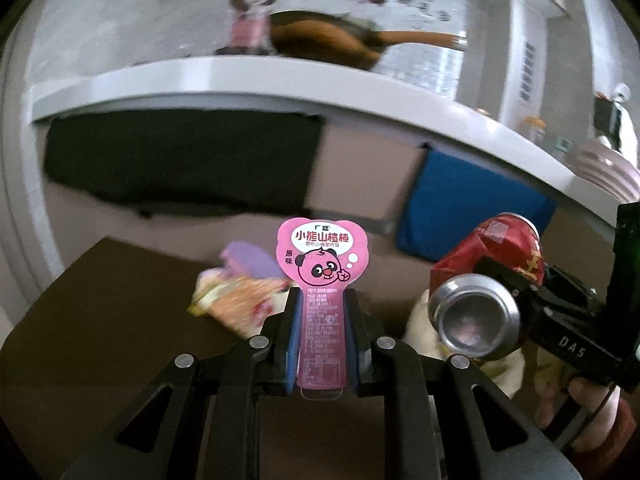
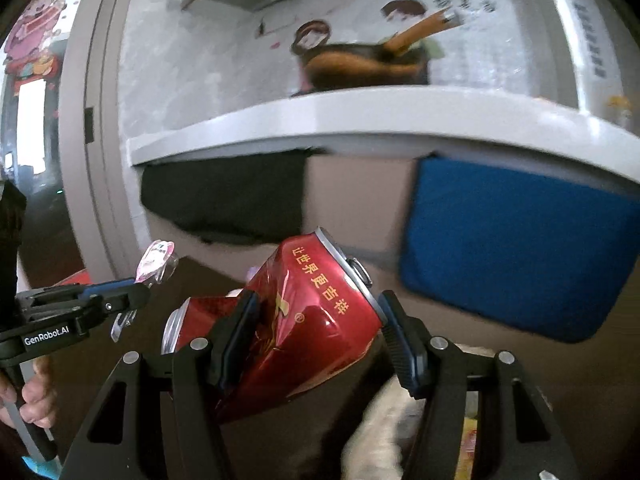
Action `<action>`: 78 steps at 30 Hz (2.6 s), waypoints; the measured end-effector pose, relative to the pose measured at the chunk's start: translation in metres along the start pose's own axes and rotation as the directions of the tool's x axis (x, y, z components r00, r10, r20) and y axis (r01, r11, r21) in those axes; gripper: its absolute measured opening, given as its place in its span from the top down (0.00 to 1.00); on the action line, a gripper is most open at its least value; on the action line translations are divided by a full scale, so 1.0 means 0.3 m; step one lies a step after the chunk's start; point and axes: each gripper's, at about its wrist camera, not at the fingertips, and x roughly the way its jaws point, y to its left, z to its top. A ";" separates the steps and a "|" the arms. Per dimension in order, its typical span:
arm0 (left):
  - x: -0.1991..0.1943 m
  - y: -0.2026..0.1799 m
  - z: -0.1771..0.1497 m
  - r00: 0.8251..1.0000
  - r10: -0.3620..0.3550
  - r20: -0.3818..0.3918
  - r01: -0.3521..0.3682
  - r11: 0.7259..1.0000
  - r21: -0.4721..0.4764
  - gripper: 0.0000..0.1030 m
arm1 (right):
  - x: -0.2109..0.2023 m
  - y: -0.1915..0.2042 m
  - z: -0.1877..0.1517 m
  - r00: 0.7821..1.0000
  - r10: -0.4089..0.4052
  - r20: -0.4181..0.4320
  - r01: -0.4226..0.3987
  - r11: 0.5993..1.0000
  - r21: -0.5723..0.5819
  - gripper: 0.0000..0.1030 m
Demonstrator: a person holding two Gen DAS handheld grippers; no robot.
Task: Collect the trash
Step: 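Carry the red can and pink candy stick up over the bin, then lower both items into the bin and open both grippers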
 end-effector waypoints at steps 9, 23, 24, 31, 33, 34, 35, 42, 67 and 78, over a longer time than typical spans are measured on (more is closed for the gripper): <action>0.043 -0.289 0.074 0.993 -0.099 0.071 0.095 0.994 0.061 0.81 | -0.160 -0.247 -0.020 0.991 -0.130 0.044 0.128 0.991 0.050 0.45; 0.156 -0.540 0.005 0.987 -0.158 0.021 0.153 0.977 0.148 0.81 | -0.241 -0.455 -0.106 0.972 -0.232 0.030 0.229 0.970 0.085 0.45; 0.169 -0.546 -0.006 0.987 -0.158 0.011 0.155 0.976 0.151 0.81 | -0.236 -0.465 -0.116 0.972 -0.232 0.026 0.229 0.969 0.091 0.45; 0.244 -0.561 -0.069 0.983 -0.180 -0.039 0.184 0.972 0.147 0.81 | -0.200 -0.494 -0.170 0.972 -0.234 -0.002 0.233 0.967 0.105 0.45; 0.277 -0.563 -0.087 0.982 -0.177 -0.062 0.184 0.972 0.145 0.81 | -0.189 -0.506 -0.185 0.972 -0.234 -0.011 0.234 0.966 0.111 0.45; 0.291 -0.561 -0.094 0.982 -0.177 -0.073 0.186 0.973 0.140 0.81 | -0.181 -0.513 -0.195 0.972 -0.233 -0.019 0.233 0.966 0.115 0.45; 0.303 -0.560 -0.101 0.981 -0.178 -0.082 0.188 0.973 0.135 0.81 | -0.170 -0.521 -0.205 0.973 -0.231 -0.027 0.232 0.965 0.121 0.45; 0.392 -0.541 -0.165 0.970 -0.187 -0.153 0.204 0.974 0.101 0.81 | -0.114 -0.558 -0.274 0.972 -0.219 -0.082 0.229 0.962 0.150 0.45; 0.565 -0.489 -0.251 0.933 -0.215 -0.289 0.225 0.974 0.001 0.81 | 0.038 -0.599 -0.386 0.957 -0.210 -0.202 0.245 0.955 0.167 0.45; 0.611 -0.458 -0.269 0.899 -0.287 -0.332 0.278 0.958 -0.078 0.53 | 0.088 -0.610 -0.425 0.943 -0.204 -0.263 0.261 0.944 0.201 0.36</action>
